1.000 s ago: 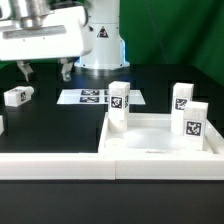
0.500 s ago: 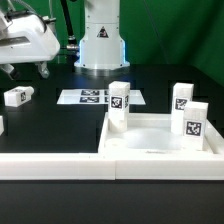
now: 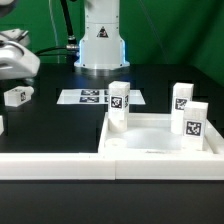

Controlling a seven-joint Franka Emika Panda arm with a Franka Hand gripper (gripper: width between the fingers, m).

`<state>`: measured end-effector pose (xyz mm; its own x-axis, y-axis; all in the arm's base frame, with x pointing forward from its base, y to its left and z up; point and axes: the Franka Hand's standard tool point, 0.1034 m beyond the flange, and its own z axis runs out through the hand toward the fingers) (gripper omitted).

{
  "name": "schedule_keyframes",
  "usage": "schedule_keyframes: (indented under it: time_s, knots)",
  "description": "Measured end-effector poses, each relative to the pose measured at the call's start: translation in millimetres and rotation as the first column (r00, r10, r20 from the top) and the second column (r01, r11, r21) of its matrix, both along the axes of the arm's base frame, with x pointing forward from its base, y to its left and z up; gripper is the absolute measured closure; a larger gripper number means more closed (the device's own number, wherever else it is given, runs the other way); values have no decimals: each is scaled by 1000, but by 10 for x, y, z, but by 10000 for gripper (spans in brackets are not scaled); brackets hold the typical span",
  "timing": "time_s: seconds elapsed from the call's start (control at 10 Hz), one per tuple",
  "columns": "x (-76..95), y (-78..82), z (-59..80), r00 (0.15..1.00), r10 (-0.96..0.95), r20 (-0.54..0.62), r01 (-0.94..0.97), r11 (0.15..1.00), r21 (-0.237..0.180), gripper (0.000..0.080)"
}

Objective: Assemble square table

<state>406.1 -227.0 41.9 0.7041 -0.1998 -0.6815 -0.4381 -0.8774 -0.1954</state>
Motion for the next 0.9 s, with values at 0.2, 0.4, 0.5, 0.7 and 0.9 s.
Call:
schedule_keyframes:
  time_s: [0.2,0.4,0.5,0.7,0.9]
  knots:
    - [-22,21,12,1000,-6,-3,6,1000,3,151]
    - [-24,19,11,1000,-6,-3,6,1000,3,151]
    - [-38,11,3,1000,-8,-5,8,1000,4,151]
    - [-289,-21,-126,998,-32,-47,33,999,27,151]
    - [-469,10,-269,995,-43,-93,46,998,36,151]
